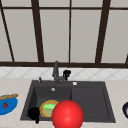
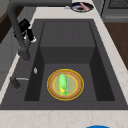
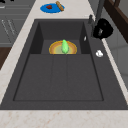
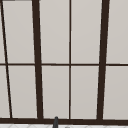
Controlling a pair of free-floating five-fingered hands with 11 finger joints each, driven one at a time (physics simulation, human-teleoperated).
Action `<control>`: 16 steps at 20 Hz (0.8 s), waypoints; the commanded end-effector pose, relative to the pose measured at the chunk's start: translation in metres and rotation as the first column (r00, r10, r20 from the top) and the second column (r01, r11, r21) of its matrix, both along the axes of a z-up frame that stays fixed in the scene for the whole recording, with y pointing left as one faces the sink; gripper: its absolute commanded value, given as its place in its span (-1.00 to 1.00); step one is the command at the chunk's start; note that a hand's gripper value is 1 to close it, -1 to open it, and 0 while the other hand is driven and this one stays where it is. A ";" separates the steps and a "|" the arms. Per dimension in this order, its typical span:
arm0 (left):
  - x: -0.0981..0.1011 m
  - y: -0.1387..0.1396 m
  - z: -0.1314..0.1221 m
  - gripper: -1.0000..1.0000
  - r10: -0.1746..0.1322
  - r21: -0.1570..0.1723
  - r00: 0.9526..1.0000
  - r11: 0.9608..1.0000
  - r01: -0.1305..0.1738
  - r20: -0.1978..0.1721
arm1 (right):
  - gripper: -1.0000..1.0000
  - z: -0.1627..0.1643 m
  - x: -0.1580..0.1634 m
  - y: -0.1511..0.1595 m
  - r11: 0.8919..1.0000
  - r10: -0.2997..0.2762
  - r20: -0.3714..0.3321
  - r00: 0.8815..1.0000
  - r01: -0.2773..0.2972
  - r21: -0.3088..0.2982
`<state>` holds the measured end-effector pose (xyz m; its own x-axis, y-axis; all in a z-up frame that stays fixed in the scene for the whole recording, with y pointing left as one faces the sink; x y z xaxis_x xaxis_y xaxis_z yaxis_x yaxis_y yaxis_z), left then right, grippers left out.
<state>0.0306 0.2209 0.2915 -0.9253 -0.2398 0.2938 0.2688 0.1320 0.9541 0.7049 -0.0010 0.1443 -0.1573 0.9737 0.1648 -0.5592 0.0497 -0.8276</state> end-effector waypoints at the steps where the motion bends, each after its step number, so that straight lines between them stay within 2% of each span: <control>1: 0.000 0.000 0.000 0.00 0.000 0.000 1.000 1.000 0.000 0.000 | 1.00 -0.016 -0.003 -0.010 0.994 -0.018 0.016 1.000 0.016 0.111; 16: 0.000 0.000 0.000 0.00 0.000 0.000 1.000 1.000 0.000 0.000 | 1.00 -0.022 -0.005 -0.010 0.994 -0.011 -0.007 1.000 0.012 0.104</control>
<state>0.0306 0.2209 0.2915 -0.9253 -0.2398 0.2938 0.2688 0.1320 0.9541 0.7050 -0.0031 0.1428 -0.1574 0.9701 0.1850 -0.5656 0.0650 -0.8221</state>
